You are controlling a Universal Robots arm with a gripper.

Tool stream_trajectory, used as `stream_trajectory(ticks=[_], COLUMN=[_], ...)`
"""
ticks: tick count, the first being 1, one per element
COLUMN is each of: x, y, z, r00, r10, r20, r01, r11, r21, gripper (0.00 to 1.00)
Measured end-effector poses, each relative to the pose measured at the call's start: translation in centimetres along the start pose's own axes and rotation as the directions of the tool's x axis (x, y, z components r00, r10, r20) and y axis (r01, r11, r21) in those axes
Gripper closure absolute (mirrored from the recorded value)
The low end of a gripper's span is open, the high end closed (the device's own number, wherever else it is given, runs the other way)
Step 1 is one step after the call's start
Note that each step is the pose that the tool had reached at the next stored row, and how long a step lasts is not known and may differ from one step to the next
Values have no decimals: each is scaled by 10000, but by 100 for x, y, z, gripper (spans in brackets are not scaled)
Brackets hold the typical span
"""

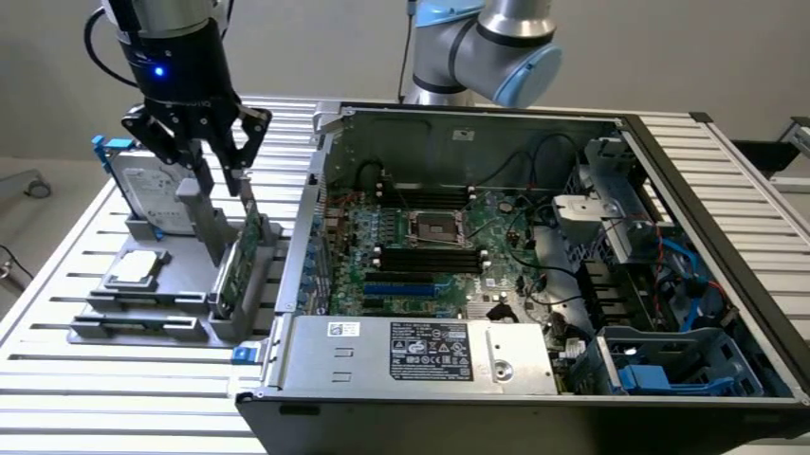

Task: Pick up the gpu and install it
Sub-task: 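Pick up the gpu and move the gpu toward the slot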

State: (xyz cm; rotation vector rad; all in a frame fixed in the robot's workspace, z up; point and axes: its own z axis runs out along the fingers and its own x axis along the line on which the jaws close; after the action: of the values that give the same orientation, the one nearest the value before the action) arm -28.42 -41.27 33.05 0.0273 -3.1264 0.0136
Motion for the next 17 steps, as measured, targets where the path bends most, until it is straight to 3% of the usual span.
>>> stream_trajectory(ticks=[17], x=[141], y=[-63], z=[312], r00=[10000], r10=[-99], r20=[1], r01=[99], r11=[10000], r21=[2], gripper=[64])
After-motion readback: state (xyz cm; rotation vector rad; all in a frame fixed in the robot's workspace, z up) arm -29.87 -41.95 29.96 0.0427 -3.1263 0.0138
